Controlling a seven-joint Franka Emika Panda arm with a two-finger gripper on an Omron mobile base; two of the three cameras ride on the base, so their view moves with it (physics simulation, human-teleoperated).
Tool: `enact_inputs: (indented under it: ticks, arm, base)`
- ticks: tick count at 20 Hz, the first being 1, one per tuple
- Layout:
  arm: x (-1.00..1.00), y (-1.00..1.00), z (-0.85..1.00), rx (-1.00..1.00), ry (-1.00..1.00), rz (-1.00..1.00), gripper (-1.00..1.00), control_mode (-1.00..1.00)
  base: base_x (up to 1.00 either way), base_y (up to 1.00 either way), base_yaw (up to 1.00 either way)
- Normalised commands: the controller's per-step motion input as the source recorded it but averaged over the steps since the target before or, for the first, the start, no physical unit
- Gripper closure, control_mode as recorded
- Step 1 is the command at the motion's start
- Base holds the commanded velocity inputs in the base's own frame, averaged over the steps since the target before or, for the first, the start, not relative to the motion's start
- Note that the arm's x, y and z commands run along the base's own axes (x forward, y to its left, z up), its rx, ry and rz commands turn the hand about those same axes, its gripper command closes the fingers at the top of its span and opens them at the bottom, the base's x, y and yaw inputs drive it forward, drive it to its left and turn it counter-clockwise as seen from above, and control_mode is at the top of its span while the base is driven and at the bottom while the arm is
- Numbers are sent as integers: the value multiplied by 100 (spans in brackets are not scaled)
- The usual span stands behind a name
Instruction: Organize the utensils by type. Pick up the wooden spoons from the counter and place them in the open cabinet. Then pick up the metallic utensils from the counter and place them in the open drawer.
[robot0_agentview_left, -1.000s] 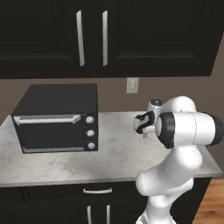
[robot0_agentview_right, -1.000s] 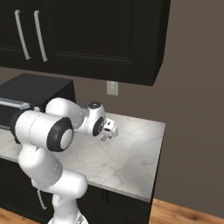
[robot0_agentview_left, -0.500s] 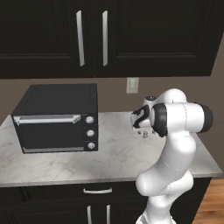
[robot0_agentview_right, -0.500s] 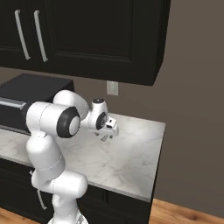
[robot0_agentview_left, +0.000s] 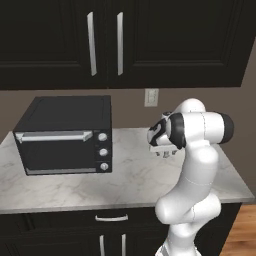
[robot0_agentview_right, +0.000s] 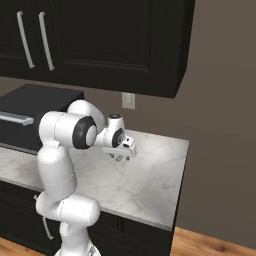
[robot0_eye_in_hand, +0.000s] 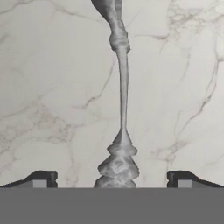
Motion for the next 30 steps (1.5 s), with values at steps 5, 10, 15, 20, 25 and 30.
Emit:
enact_inputs:
  ticks: [5,10,15,20,25,30]
  arm:
    - [2,0,-21,0,0,0,-100,-100]
    - [0,0,-21,0,0,0,-100,-100]
    - [0,0,-25,1,0,0,100,-100]
    - [-10,0,-32,2,0,0,100,-100]
    - [-24,0,-37,3,0,0,100,-100]
    - [-30,0,-32,4,0,0,100,-100]
  base:
    - [0,0,0]
    - [0,0,0]
    - [0,0,0]
    - [0,0,0]
    - [0,0,0]
    - [0,0,0]
